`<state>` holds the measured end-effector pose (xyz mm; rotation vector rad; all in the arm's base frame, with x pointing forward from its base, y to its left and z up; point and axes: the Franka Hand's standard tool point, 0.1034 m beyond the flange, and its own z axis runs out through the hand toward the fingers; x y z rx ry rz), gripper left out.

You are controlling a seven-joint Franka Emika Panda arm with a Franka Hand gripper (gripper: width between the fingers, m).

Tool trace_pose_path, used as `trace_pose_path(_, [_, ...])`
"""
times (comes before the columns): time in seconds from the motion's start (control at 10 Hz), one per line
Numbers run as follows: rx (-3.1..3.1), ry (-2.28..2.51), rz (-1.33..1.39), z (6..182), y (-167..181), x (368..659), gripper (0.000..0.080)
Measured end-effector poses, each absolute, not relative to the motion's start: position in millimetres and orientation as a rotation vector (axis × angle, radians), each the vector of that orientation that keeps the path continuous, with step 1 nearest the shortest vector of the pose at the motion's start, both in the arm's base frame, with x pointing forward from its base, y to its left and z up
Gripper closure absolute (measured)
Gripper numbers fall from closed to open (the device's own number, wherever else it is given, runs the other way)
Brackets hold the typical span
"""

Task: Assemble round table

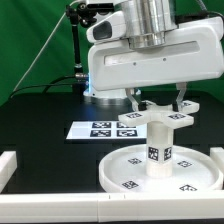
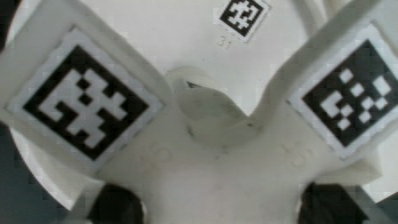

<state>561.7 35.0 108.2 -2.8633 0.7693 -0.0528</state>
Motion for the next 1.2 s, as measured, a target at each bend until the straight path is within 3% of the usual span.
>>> trace_pose_path(1.2, [-1.913, 2.166, 0.084, 108.1, 41.1, 562.9, 0.0365])
